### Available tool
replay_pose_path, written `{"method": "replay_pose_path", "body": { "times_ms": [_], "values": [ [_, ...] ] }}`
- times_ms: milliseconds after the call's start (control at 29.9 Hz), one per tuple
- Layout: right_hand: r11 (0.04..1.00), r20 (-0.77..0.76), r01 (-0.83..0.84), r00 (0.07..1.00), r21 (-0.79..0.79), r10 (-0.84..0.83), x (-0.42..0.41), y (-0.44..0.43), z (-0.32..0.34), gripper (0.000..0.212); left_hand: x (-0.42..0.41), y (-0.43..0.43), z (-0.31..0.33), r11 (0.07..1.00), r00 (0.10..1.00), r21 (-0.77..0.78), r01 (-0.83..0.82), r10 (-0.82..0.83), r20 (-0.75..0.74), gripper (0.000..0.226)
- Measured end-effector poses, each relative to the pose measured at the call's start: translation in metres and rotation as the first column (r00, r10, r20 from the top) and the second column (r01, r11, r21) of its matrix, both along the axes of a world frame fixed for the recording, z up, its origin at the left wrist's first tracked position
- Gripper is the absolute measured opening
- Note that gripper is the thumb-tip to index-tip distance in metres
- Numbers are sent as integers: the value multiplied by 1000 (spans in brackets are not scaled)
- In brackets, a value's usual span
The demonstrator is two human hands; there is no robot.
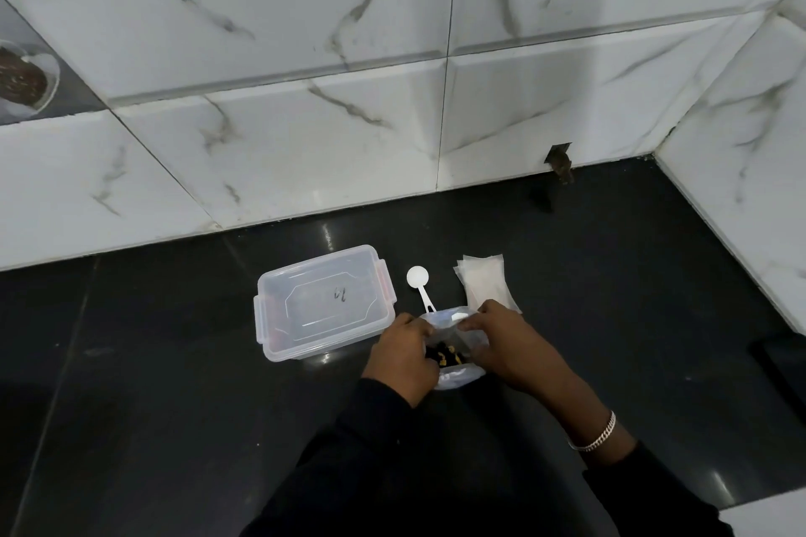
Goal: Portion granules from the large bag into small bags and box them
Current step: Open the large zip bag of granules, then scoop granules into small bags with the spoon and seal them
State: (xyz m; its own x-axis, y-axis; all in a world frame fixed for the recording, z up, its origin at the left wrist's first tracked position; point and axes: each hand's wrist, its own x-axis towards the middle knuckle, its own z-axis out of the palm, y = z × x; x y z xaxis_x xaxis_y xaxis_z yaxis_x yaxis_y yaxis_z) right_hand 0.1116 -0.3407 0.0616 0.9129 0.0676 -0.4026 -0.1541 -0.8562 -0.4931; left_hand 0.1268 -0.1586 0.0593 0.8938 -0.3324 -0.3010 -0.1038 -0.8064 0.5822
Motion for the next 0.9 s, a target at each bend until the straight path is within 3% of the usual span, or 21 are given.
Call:
{"method": "replay_pose_path", "body": {
  "times_ms": [167,301,435,568,669,769,903],
  "values": [
    [1000,-1,5,1000,-10,-5,-4,5,-3,26,-6,3,0,1000,1000,2,-16,16,-22,34],
    [996,17,19,1000,89,-21,-4,-5,5,20,-8,4,0,998,999,-44,-44,43,-9,19],
    [938,192,247,936,244,-296,15,-27,11,14,-7,5,0,999,999,15,-42,41,28,29],
    [851,172,427,854,305,-490,37,-49,-7,12,-9,2,16,989,990,146,-16,-5,142,41],
    [811,148,499,816,305,-558,50,-60,-25,13,9,-12,32,998,968,-13,-60,61,244,42],
    [829,75,503,843,244,-533,60,-64,-38,28,48,-36,33,958,983,-230,-174,184,24,34],
    [852,20,490,865,185,-502,64,-61,-52,33,99,-76,2,983,975,-55,-176,166,-149,39]
  ]
}}
